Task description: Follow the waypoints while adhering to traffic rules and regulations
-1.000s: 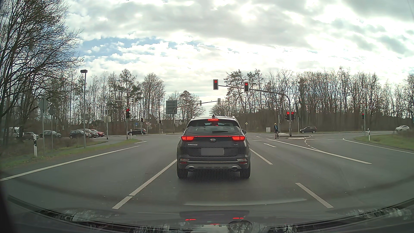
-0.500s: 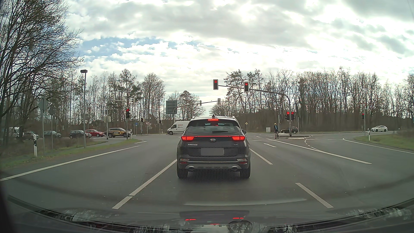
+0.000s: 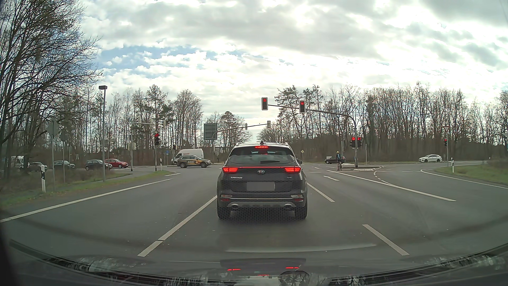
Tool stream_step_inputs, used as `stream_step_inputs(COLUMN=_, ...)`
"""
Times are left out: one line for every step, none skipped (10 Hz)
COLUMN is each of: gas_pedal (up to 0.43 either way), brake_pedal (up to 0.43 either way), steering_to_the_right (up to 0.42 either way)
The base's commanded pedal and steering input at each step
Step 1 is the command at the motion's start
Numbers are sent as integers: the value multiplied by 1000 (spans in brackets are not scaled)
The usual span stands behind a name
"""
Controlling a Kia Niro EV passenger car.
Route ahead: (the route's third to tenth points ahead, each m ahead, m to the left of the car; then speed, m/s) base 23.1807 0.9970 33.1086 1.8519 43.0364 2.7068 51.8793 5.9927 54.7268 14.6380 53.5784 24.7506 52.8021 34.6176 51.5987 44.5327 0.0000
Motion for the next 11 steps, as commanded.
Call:
stream_step_inputs(gas_pedal=0, brake_pedal=293, steering_to_the_right=-1)
stream_step_inputs(gas_pedal=0, brake_pedal=299, steering_to_the_right=-2)
stream_step_inputs(gas_pedal=0, brake_pedal=293, steering_to_the_right=-1)
stream_step_inputs(gas_pedal=0, brake_pedal=293, steering_to_the_right=-1)
stream_step_inputs(gas_pedal=0, brake_pedal=293, steering_to_the_right=-1)
stream_step_inputs(gas_pedal=0, brake_pedal=299, steering_to_the_right=-2)
stream_step_inputs(gas_pedal=0, brake_pedal=299, steering_to_the_right=-2)
stream_step_inputs(gas_pedal=0, brake_pedal=299, steering_to_the_right=-1)
stream_step_inputs(gas_pedal=0, brake_pedal=299, steering_to_the_right=-2)
stream_step_inputs(gas_pedal=0, brake_pedal=293, steering_to_the_right=-1)
stream_step_inputs(gas_pedal=0, brake_pedal=299, steering_to_the_right=-1)
